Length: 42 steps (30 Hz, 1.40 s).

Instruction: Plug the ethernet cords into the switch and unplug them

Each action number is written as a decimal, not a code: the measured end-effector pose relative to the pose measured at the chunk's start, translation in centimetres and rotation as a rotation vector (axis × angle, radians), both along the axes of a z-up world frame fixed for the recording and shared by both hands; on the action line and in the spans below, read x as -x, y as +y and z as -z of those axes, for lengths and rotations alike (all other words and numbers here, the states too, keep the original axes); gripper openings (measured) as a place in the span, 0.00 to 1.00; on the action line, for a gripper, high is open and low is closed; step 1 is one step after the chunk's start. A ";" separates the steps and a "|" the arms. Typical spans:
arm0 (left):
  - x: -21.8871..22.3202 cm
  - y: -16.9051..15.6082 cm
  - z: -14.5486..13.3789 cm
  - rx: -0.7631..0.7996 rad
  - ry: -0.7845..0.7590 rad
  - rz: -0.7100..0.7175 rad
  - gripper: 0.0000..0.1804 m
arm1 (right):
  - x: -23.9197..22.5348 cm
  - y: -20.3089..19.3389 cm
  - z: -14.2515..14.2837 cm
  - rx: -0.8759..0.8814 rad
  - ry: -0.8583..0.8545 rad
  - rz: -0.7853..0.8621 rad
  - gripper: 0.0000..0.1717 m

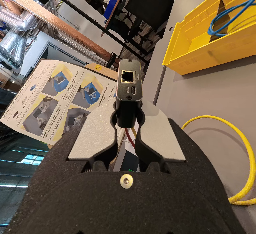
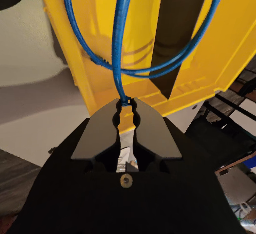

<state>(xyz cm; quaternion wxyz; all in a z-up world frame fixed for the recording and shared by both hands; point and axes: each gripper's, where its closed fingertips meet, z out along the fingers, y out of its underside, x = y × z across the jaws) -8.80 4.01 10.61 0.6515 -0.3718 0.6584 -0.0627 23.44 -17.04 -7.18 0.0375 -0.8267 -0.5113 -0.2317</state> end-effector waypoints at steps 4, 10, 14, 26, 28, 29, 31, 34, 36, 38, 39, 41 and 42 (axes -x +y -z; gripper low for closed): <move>-0.2 -0.1 0.3 -0.007 0.016 -0.003 0.14 | 0.7 1.8 3.5 0.066 0.031 0.019 0.16; 0.1 0.1 0.1 0.005 0.006 0.002 0.14 | 0.7 1.0 2.4 0.059 0.063 0.051 0.29; 0.2 -0.1 -0.3 0.041 -0.018 0.033 0.13 | 1.4 0.3 -1.0 -0.018 0.202 0.103 0.31; 0.9 -0.8 -1.3 0.101 -0.065 0.089 0.13 | -1.6 0.9 -4.9 -0.218 0.369 0.272 0.20; 0.8 -1.6 -1.7 0.137 -0.087 0.144 0.13 | 4.2 4.7 -8.4 -0.420 0.522 0.112 0.24; 0.7 -2.2 -1.9 0.164 -0.102 0.180 0.13 | 8.1 6.5 -10.4 -0.525 0.624 0.010 0.27; 0.7 -3.3 -2.3 0.223 -0.123 0.256 0.13 | 16.0 9.0 -14.0 -0.698 0.857 -0.200 0.29; 0.8 -4.8 -2.8 0.305 -0.143 0.362 0.13 | 25.0 11.4 -17.6 -0.845 1.127 -0.445 0.30; 1.1 -5.8 -3.3 0.358 -0.167 0.432 0.13 | 28.9 13.2 -18.0 -0.817 1.246 -0.524 0.31; 1.5 -6.6 -4.0 0.399 -0.194 0.498 0.13 | 31.7 15.2 -17.3 -0.717 1.349 -0.541 0.38; 1.7 -7.0 -4.3 0.417 -0.205 0.531 0.13 | 32.8 16.0 -17.1 -0.663 1.407 -0.537 0.38; 2.1 -7.6 -4.7 0.450 -0.218 0.595 0.14 | 34.8 16.8 -17.0 -0.588 1.488 -0.546 0.33; 2.3 -7.9 -4.7 0.464 -0.218 0.631 0.14 | 35.1 17.5 -17.2 -0.620 1.479 -0.537 0.23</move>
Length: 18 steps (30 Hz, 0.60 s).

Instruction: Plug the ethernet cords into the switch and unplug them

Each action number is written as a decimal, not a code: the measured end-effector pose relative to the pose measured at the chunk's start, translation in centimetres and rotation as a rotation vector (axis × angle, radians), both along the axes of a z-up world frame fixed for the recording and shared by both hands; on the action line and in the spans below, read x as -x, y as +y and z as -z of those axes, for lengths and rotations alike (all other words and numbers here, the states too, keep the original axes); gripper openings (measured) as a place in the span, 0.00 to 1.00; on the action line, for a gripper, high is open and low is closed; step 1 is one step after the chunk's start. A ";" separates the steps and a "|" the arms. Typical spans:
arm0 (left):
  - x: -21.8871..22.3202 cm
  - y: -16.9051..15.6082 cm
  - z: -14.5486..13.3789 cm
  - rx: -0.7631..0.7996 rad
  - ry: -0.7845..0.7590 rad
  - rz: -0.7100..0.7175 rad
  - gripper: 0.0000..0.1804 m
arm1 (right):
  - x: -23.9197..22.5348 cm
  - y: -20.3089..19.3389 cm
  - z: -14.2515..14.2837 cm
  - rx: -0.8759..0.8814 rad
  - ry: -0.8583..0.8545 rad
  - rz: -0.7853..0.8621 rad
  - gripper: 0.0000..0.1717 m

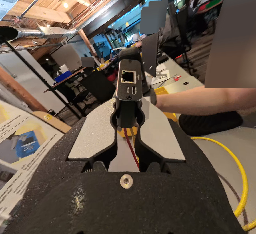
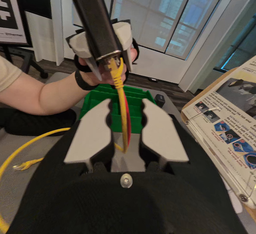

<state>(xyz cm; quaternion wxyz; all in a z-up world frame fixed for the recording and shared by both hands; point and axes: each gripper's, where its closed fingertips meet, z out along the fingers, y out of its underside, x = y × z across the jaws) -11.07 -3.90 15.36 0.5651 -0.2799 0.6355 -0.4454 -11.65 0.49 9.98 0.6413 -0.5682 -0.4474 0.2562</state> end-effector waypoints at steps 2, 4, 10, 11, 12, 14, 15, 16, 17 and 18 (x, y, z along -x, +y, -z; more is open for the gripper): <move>0.1 0.2 -0.1 0.035 -0.004 0.027 0.14 | 0.2 0.4 0.2 -0.046 -0.041 0.023 0.04; 0.2 1.6 -0.2 0.074 -0.017 -0.027 0.16 | -0.5 1.1 0.1 -0.070 -0.046 0.111 0.03; 1.6 6.3 1.3 -0.080 0.088 -0.312 0.37 | -4.6 3.2 1.7 -0.092 -0.361 0.463 0.03; 1.8 6.6 1.9 -0.137 0.123 -0.348 0.36 | -5.3 3.4 2.1 -0.087 -0.421 0.525 0.03; 1.9 6.8 2.5 -0.194 0.158 -0.387 0.36 | -6.0 3.8 2.3 -0.097 -0.491 0.595 0.03; 1.6 7.4 3.4 -0.332 0.207 -0.489 0.33 | -6.9 4.2 2.5 -0.147 -0.626 0.717 0.03; 1.2 7.7 3.6 -0.411 0.210 -0.540 0.32 | -7.0 4.2 2.7 -0.166 -0.686 0.756 0.03; 0.8 7.7 4.0 -0.481 0.216 -0.573 0.32 | -6.9 4.3 2.7 -0.192 -0.732 0.784 0.03; 0.2 7.8 4.5 -0.530 0.232 -0.592 0.30 | -6.8 4.2 2.7 -0.213 -0.770 0.803 0.03; -0.2 8.0 5.3 -0.550 0.265 -0.602 0.29 | -6.6 4.2 2.8 -0.229 -0.806 0.811 0.03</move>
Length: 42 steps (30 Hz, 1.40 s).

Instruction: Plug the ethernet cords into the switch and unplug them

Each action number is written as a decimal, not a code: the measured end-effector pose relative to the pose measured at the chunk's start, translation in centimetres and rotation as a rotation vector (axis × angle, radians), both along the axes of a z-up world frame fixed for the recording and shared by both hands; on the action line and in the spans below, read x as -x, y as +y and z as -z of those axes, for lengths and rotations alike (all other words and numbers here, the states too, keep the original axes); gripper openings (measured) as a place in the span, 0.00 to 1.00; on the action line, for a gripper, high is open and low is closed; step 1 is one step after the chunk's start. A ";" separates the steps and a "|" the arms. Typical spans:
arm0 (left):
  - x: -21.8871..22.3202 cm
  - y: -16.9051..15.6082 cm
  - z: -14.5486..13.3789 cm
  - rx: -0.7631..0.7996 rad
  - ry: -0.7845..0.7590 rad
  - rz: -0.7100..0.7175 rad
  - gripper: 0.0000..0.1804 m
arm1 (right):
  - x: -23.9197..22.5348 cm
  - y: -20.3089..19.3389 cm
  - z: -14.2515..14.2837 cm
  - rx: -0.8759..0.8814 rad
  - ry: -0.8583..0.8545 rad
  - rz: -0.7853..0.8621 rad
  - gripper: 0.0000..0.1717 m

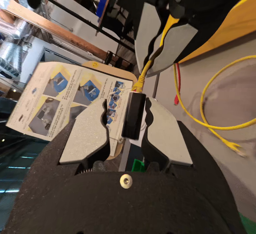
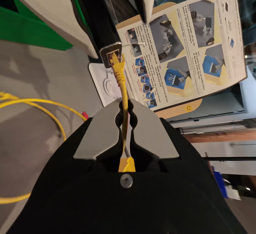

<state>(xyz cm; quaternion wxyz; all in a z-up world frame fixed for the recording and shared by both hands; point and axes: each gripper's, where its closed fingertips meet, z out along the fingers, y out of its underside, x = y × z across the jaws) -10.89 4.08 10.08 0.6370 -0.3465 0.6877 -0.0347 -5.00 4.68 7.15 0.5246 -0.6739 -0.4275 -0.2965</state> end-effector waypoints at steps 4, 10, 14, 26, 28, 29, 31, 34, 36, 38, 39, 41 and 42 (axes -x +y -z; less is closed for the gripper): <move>-0.4 1.5 2.0 -0.003 0.076 -0.044 0.18 | -0.4 -0.4 -0.7 -0.039 -0.082 0.056 0.03; -0.9 1.9 1.7 -0.119 0.061 -0.082 0.14 | -0.5 -1.2 -2.1 -0.093 -0.120 0.093 0.03; -1.2 2.8 1.7 -0.138 0.051 -0.133 0.14 | 0.1 -1.9 -2.5 -0.102 -0.138 0.082 0.03; -0.4 -0.5 -3.4 -0.328 -0.234 -0.014 0.14 | 1.8 -13.5 -11.8 -0.240 0.494 -0.692 0.14; -0.5 -0.6 -3.3 -0.331 -0.221 -0.025 0.14 | 0.9 -14.5 -12.9 -0.264 0.535 -0.680 0.16; -0.6 -0.5 -3.3 -0.340 -0.212 -0.047 0.14 | 1.3 -14.5 -12.6 -0.260 0.488 -0.652 0.23; -0.9 -0.2 -3.0 -0.355 -0.184 -0.090 0.14 | 2.7 -13.9 -11.3 -0.283 0.278 -0.573 0.26; -1.6 -1.1 -2.5 -0.371 -0.157 -0.070 0.14 | 4.6 -11.4 -9.3 -0.399 -0.083 -0.431 0.24; -2.1 -1.6 -2.2 -0.375 -0.143 -0.049 0.14 | 5.3 -10.0 -7.6 -0.370 -0.182 -0.417 0.22; -2.3 -2.0 -1.9 -0.391 -0.136 -0.032 0.14 | 4.5 -8.7 -6.4 -0.306 -0.217 -0.368 0.21; -2.5 -2.2 -1.7 -0.391 -0.130 -0.024 0.14 | 4.1 -8.4 -6.1 -0.300 -0.247 -0.345 0.21; -2.9 -2.4 -1.4 -0.397 -0.119 -0.018 0.14 | 3.8 -8.0 -5.4 -0.294 -0.313 -0.320 0.18; -3.1 -2.5 -1.2 -0.406 -0.111 -0.013 0.14 | 3.7 -7.7 -5.2 -0.290 -0.338 -0.305 0.16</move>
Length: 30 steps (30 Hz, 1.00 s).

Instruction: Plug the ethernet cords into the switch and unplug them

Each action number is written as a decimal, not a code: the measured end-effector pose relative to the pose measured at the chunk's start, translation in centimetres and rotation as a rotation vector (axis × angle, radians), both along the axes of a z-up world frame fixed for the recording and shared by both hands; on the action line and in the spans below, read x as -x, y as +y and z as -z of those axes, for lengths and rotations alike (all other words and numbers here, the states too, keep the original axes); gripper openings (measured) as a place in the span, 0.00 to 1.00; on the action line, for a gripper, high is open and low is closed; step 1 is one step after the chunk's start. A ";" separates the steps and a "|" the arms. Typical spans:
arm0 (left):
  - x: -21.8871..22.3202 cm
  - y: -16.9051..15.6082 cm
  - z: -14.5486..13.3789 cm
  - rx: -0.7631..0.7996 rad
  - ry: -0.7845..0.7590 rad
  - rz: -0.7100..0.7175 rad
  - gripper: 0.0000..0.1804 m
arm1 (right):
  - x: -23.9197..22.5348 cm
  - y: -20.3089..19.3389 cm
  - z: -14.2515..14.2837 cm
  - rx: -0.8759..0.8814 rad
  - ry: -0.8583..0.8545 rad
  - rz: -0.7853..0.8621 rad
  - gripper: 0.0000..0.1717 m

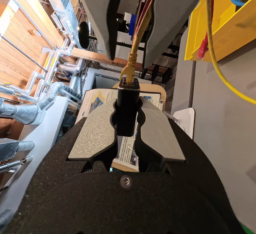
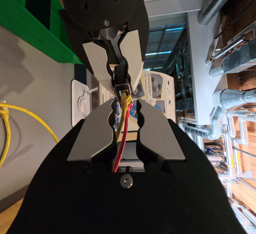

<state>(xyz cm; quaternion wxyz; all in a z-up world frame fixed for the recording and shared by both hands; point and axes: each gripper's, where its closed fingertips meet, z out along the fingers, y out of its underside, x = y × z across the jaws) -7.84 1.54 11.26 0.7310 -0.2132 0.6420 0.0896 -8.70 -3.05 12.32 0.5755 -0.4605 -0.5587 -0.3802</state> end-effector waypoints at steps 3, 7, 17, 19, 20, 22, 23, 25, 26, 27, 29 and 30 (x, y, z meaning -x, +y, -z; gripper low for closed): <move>-0.4 -0.3 0.3 -0.030 0.012 0.000 0.14 | -0.3 0.7 0.7 0.013 -0.034 0.046 0.16; -0.4 -0.6 0.2 -0.049 0.007 -0.001 0.14 | -0.5 1.2 0.7 -0.007 -0.037 0.069 0.13; -0.4 -0.5 0.3 -0.063 0.012 -0.021 0.14 | -0.2 1.2 0.6 -0.056 -0.065 0.054 0.09; -0.6 -0.2 0.4 -0.056 0.005 -0.050 0.14 | -0.3 1.3 0.9 -0.042 -0.065 0.061 0.09; -0.9 0.0 0.7 -0.054 0.005 -0.069 0.14 | -0.4 1.4 1.2 -0.027 -0.063 0.066 0.09; -1.4 0.5 1.3 -0.055 0.014 -0.097 0.14 | -0.5 1.6 2.1 0.034 -0.042 0.070 0.09; -1.6 0.7 1.8 -0.051 0.031 -0.099 0.14 | -0.6 1.8 2.5 0.059 -0.040 0.076 0.08; -1.7 1.1 2.5 -0.007 0.056 -0.085 0.14 | -0.8 2.2 3.0 0.095 -0.022 0.075 0.09; -1.8 1.1 2.7 0.023 0.061 -0.074 0.14 | -1.0 2.2 3.1 0.113 -0.018 0.073 0.09; -2.0 1.2 2.8 0.043 0.056 -0.067 0.14 | -1.1 2.2 3.2 0.134 -0.020 0.073 0.09; -2.3 1.3 3.2 0.046 0.061 -0.075 0.14 | -1.5 2.3 3.6 0.195 -0.047 0.085 0.09; -2.4 1.3 3.4 0.060 0.074 -0.073 0.14 | -1.6 2.3 3.8 0.219 -0.069 0.088 0.09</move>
